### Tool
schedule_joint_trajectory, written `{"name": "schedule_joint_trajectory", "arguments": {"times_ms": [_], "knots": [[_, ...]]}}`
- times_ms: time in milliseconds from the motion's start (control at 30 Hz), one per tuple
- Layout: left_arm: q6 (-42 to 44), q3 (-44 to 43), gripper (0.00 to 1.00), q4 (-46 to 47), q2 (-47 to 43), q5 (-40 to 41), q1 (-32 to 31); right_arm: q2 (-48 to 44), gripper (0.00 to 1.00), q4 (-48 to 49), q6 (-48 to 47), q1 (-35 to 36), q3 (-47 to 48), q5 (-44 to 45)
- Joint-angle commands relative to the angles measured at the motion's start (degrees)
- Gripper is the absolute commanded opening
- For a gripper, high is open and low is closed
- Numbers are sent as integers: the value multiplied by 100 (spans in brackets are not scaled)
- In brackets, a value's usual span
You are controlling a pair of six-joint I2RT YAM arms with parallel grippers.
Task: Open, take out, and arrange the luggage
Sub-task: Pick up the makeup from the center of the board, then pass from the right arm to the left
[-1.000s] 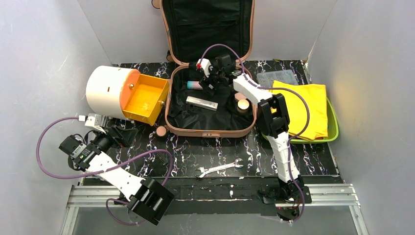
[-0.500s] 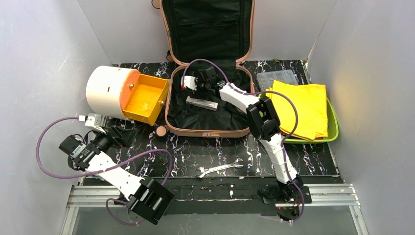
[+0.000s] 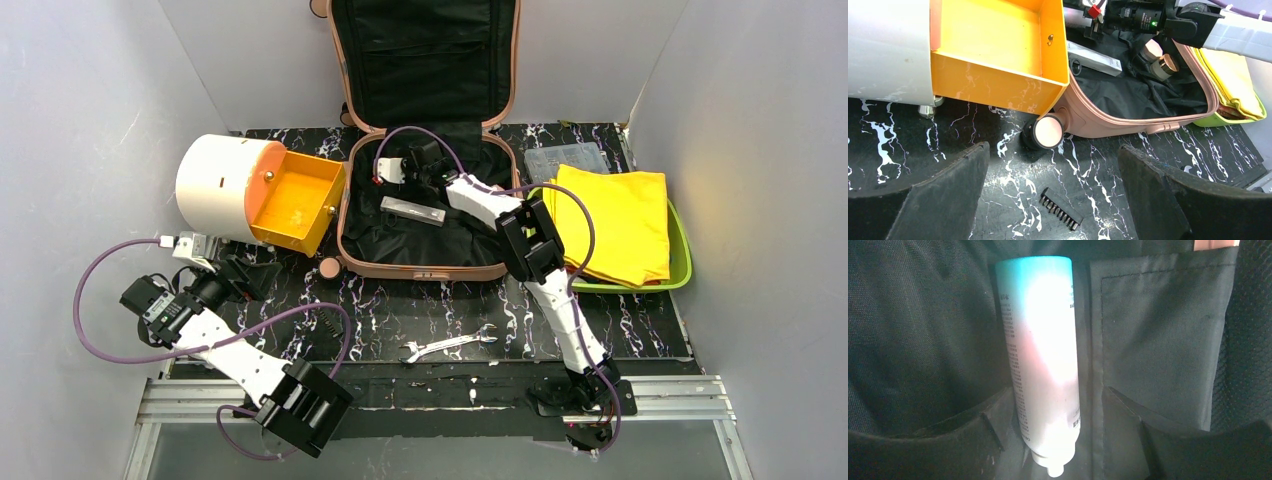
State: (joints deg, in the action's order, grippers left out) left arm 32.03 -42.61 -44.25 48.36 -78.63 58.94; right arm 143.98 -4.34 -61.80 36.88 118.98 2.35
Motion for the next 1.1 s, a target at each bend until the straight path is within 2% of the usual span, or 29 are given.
{"name": "schedule_joint_trajectory", "arguments": {"times_ms": [0, 33, 100, 133, 200, 267, 433, 467, 533, 700, 800, 867, 967, 1067], "knots": [[110, -76, 99, -154, -10, -126, 37, 379, 71, -189, -119, -10, 211, 153], [110, -80, 99, -156, -6, -126, 38, 404, 65, -214, -121, -6, 244, 160], [119, -75, 99, -155, -19, -126, 39, 428, 46, -303, -130, -12, 314, 145], [119, -72, 99, -156, -17, -126, 39, 417, 39, -372, -115, -19, 338, 117], [131, -77, 99, -159, -28, -142, 38, 294, 34, -572, 87, -15, 380, -25], [164, -88, 99, -175, -32, -160, 35, 34, 34, -914, 342, -30, 419, -346], [299, -320, 99, -247, -122, -207, -11, -1400, 35, -1698, 839, -40, -197, -1250], [300, -512, 99, -259, -242, -107, -232, -2134, 34, -1938, 1205, -58, -642, -1646], [272, -689, 99, -268, -288, 29, -617, -2734, 35, -2098, 1535, -79, -902, -1898], [230, -1496, 99, -251, -74, 685, -1899, -3948, 34, -2300, 2323, -188, -1629, -2751], [486, -2054, 99, -269, 148, 856, -2596, -4580, 34, -2524, 2593, -207, -2120, -3364], [611, -2414, 99, -273, 384, 772, -2998, -5012, 34, -2399, 2810, -232, -2606, -3768], [466, -2846, 99, -266, 899, 189, -3613, -5627, 34, -1924, 3132, -296, -3354, -4417], [218, -3156, 99, -260, 1456, 133, -4775, -6044, 34, -1678, 3375, -366, -3781, -4975]]}}
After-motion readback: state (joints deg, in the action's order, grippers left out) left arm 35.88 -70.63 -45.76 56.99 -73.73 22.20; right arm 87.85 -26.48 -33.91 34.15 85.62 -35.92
